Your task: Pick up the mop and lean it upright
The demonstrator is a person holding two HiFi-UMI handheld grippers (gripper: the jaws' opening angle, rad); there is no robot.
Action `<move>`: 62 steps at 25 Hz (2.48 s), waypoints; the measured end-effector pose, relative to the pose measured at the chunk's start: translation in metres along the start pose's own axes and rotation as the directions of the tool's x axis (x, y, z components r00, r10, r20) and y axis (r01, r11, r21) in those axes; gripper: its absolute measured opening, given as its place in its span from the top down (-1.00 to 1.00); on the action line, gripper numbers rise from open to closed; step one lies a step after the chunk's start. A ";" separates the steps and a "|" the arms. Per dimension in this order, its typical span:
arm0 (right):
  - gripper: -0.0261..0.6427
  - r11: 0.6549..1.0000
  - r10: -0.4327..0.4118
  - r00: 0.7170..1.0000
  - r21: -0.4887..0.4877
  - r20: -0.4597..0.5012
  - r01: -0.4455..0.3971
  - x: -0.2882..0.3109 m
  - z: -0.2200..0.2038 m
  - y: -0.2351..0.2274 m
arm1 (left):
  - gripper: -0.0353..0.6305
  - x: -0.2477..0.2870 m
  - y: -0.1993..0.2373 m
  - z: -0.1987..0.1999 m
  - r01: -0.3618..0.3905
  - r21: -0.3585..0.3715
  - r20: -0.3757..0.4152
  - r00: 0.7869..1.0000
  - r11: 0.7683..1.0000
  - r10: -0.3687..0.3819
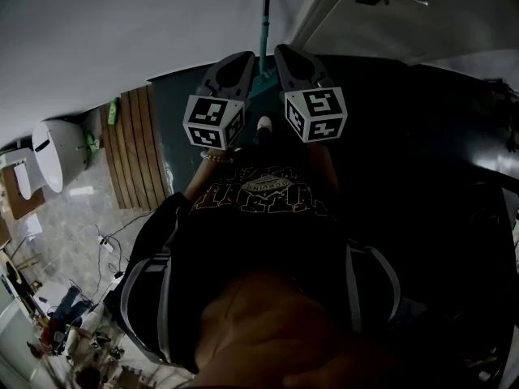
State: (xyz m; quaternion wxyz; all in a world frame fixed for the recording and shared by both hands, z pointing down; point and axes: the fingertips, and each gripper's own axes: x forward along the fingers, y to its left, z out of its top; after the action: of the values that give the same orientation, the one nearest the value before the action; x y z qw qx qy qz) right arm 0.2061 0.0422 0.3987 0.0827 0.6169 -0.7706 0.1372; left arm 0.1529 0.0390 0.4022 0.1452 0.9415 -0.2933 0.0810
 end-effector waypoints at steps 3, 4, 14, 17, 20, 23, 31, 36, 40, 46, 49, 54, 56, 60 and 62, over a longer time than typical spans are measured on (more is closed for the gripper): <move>0.86 1.000 0.025 1.000 -0.008 -0.001 -0.025 0.013 0.004 -0.017 | 0.78 0.016 0.004 0.003 -0.032 -0.007 0.001 1.000 0.999 0.032; 0.86 0.999 0.035 0.999 -0.011 -0.004 -0.035 0.017 0.004 -0.021 | 0.78 0.021 0.006 0.003 -0.043 -0.010 0.000 0.999 0.999 0.043; 0.86 0.999 0.045 0.999 -0.001 -0.019 -0.045 0.045 0.008 -0.052 | 0.78 0.057 0.022 0.015 -0.066 -0.001 -0.004 0.998 0.998 0.066; 0.86 1.000 0.027 0.999 0.003 -0.020 -0.027 0.057 0.010 -0.059 | 0.78 0.068 0.031 0.017 -0.051 0.003 -0.011 0.999 0.999 0.051; 0.86 1.000 0.008 1.000 0.005 -0.024 -0.008 0.072 0.014 -0.063 | 0.78 0.078 0.045 0.023 -0.032 0.007 -0.016 0.999 0.999 0.032; 0.86 1.000 -0.013 1.000 0.008 -0.025 0.013 0.088 0.020 -0.065 | 0.78 0.087 0.059 0.032 -0.008 0.018 -0.014 1.000 1.000 0.009; 0.86 0.995 -0.100 0.994 0.023 -0.039 0.101 0.142 0.024 -0.075 | 0.78 0.106 0.109 0.044 0.054 0.031 -0.025 0.998 0.998 -0.054; 0.86 0.982 -0.182 0.982 0.036 -0.045 0.184 0.170 0.022 -0.085 | 0.78 0.114 0.130 0.045 0.115 0.046 -0.050 0.992 0.992 -0.113; 0.86 0.973 -0.225 0.974 0.051 -0.037 0.226 0.184 0.022 -0.089 | 0.78 0.117 0.143 0.046 0.146 0.054 -0.062 0.988 0.988 -0.143; 0.86 0.963 -0.266 0.962 0.036 -0.055 0.268 0.200 0.018 -0.104 | 0.78 0.124 0.159 0.043 0.147 0.030 -0.067 0.987 0.989 -0.145; 0.85 0.963 -0.266 0.960 0.029 -0.085 0.269 0.208 0.014 -0.114 | 0.78 0.130 0.164 0.047 0.132 0.019 -0.062 0.989 0.991 -0.131; 0.74 0.972 -0.224 0.965 0.035 -0.135 0.231 0.226 0.006 -0.121 | 0.78 0.140 0.174 0.054 0.103 -0.002 -0.056 0.993 0.995 -0.103; 0.63 0.976 -0.208 0.966 0.033 -0.154 0.216 0.229 0.003 -0.125 | 0.78 0.142 0.172 0.057 0.087 -0.006 -0.053 0.995 0.996 -0.087; 0.55 0.980 -0.192 0.965 0.020 -0.179 0.198 0.237 -0.003 -0.129 | 0.78 0.143 0.173 0.058 0.058 -0.012 -0.053 0.997 0.998 -0.059; 0.52 0.981 -0.185 0.964 0.015 -0.190 0.191 0.242 -0.006 -0.129 | 0.78 0.142 0.174 0.058 0.047 -0.012 -0.056 0.997 0.999 -0.048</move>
State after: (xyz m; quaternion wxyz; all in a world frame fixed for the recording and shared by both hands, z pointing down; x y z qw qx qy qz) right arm 0.2771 -0.2066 0.4899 0.1575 0.6727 -0.6950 0.1990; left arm 0.1724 -0.1914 0.4201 0.1603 0.9447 -0.2672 0.1022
